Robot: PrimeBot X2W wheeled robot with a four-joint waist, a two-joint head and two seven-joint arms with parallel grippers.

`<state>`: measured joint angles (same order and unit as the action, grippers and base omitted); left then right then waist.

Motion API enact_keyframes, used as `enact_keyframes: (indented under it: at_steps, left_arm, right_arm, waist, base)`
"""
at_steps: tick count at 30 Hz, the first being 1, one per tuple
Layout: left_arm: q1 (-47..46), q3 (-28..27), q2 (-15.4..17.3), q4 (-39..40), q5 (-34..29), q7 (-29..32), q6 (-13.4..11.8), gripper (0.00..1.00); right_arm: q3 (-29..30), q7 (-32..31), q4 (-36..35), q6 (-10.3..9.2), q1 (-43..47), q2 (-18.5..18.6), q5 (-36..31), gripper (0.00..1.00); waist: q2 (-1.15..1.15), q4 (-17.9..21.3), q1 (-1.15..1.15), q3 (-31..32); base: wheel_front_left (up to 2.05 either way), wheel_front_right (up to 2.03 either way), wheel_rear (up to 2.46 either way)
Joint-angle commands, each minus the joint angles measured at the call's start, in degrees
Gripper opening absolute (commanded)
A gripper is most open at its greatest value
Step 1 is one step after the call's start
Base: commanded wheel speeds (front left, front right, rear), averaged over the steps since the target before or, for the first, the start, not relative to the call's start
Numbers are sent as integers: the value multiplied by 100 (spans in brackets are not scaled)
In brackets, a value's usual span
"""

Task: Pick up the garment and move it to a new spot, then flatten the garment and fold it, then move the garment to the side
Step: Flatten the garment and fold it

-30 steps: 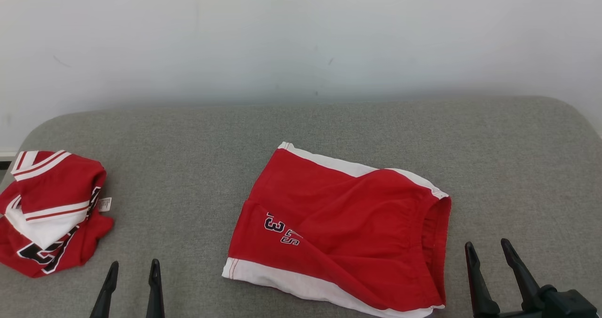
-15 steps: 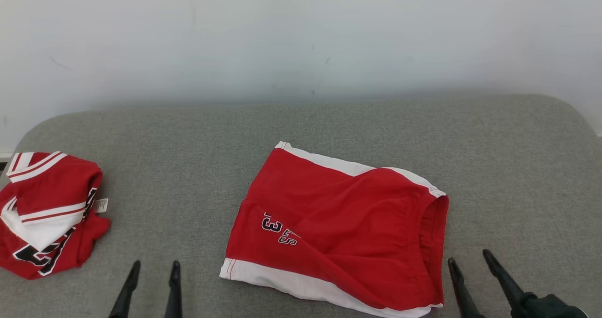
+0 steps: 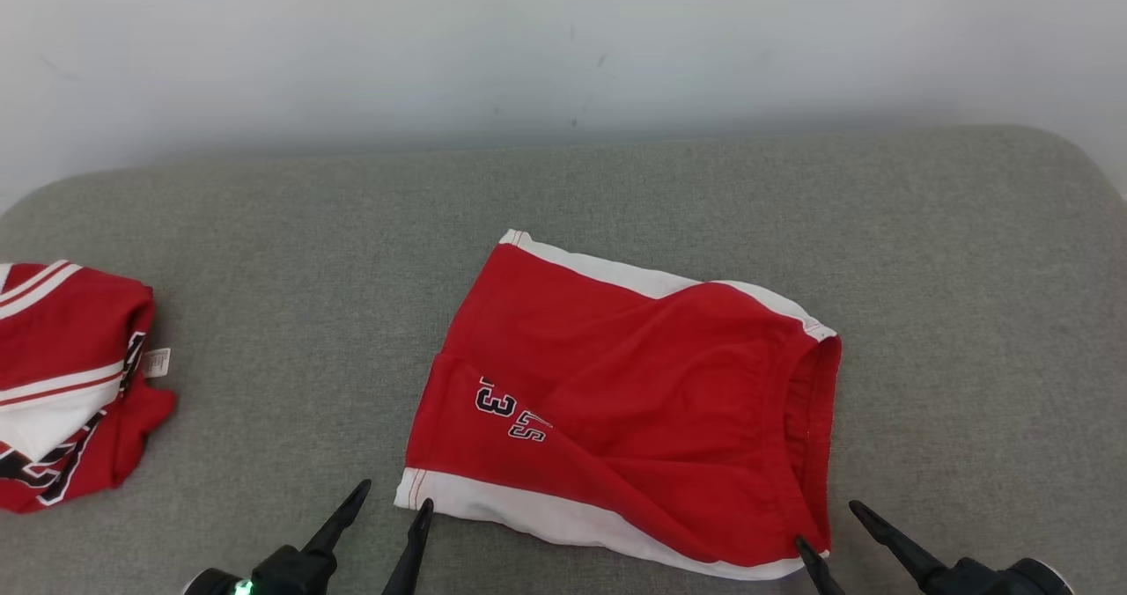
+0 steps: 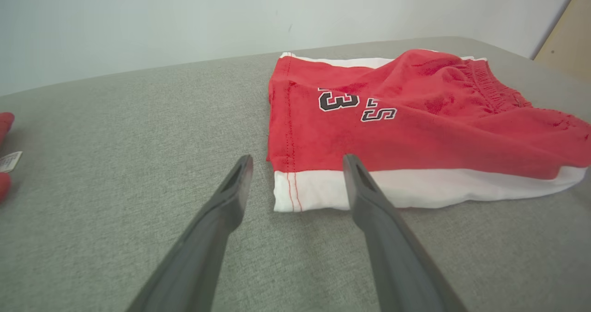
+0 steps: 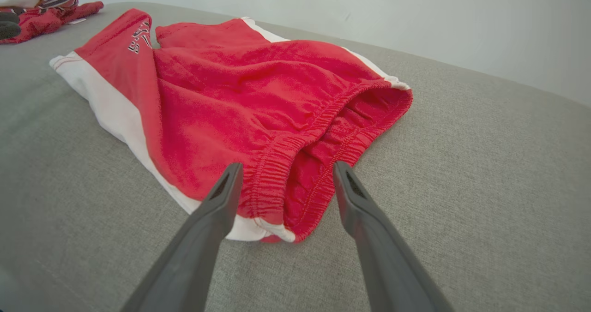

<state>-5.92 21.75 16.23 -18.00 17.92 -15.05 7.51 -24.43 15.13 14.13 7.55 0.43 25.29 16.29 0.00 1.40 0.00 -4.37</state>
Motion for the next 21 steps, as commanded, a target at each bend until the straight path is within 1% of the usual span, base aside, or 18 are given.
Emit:
enact_keyframes:
  at_steps: [1, 6, 10, 13, 18, 19, 20, 21]
  left_arm:
    - [-115, 69, 74, -105, 86, -19, -9, 100]
    - [-538, 542, 308, -576, 340, -19, -8, 100]
    - [-828, 850, 428, -848, 549, -20, -8, 100]
    - [-955, 985, 464, -1100, 716, -19, -8, 100]
    - [-1164, 1188, 362, -1438, 969, -19, -8, 100]
    - [-1262, 1294, 338, -1600, 1087, -19, -8, 84]
    - [-1306, 1378, 322, -1664, 1147, -20, -8, 10]
    - [-1344, 1423, 306, -1689, 1214, -19, -8, 0]
  right_arm:
    - [-108, 1, 52, -14, -98, 75, 10, 100]
    - [-577, 0, 387, -14, -479, 240, 161, 100]
    - [-982, 1, 569, -14, -697, 362, 279, 100]
    - [-1221, 1, 656, -14, -818, 413, 388, 100]
    - [-1543, 1, 757, -14, -975, 479, 538, 100]
    - [-1696, 1, 792, -14, -1045, 507, 602, 95]
    - [-1774, 1, 817, -14, -1086, 520, 637, 27]
    - [-1833, 1, 830, -14, -1124, 530, 674, 0]
  waist:
    - [0, 37, 0, -160]
    - [0, 74, 0, -300]
    - [0, 103, 0, -348]
    - [0, 122, 0, -364]
    - [0, 149, 0, -387]
    - [0, 158, 0, -400]
    - [0, 165, 0, -405]
    - [0, 171, 0, -409]
  base:
    - [0, 0, 0]
    - [0, 0, 0]
    - [0, 0, 0]
    - [0, 0, 0]
    - [0, 0, 0]
    - [0, 0, 0]
    - [0, 0, 0]
    - [0, 0, 0]
